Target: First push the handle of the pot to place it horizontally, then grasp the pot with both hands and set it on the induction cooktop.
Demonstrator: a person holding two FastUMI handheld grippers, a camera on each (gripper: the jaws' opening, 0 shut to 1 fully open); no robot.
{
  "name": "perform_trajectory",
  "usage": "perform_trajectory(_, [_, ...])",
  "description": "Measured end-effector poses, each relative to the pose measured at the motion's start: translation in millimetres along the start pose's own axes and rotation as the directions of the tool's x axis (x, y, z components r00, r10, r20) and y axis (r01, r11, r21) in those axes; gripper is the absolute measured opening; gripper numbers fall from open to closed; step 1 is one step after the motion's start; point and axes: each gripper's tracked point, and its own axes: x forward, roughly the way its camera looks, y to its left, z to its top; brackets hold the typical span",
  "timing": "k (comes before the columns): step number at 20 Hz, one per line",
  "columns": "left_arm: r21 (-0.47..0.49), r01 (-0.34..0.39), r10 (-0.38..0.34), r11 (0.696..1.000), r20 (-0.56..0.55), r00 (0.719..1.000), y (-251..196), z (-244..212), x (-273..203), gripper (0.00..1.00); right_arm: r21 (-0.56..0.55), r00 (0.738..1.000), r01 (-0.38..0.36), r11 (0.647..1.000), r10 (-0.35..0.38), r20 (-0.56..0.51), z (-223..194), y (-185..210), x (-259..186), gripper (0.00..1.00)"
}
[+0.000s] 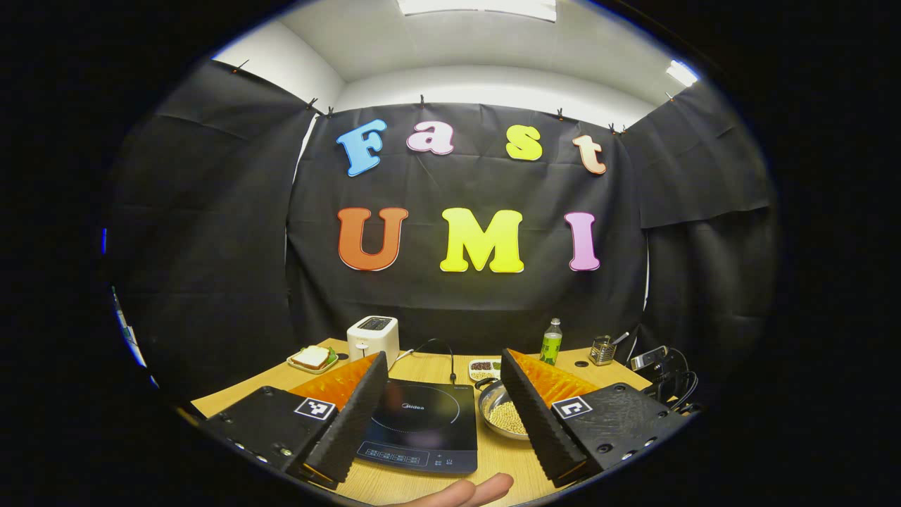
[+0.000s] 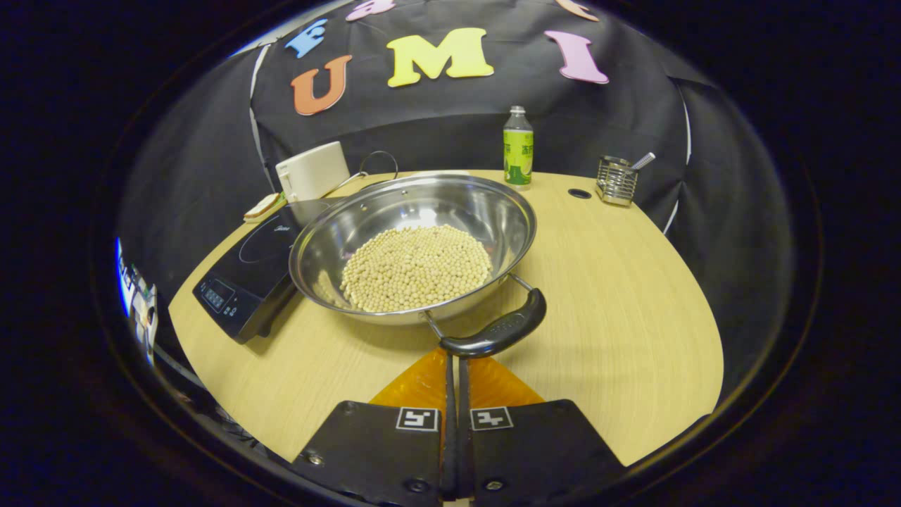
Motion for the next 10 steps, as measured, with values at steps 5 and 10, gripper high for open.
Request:
perform_trajectory(5, [0.014, -0.004, 0.004, 1.0, -0.019, 1.0, 1.6, -6.7, 12.0, 0.96, -0.047, 0.999, -0.005, 0.999, 0.006, 0.034, 13.7, 4.9, -11.5, 0.01])
perform_trajectory(10, [0.022, 0.019, -0.018, 1.0, -0.029, 0.999, -7.5, -5.7, 27.4, 0.86, -0.048, 1.0, -0.007, 0.999, 0.008, 0.024, 23.0, -2.9, -5.5, 0.01])
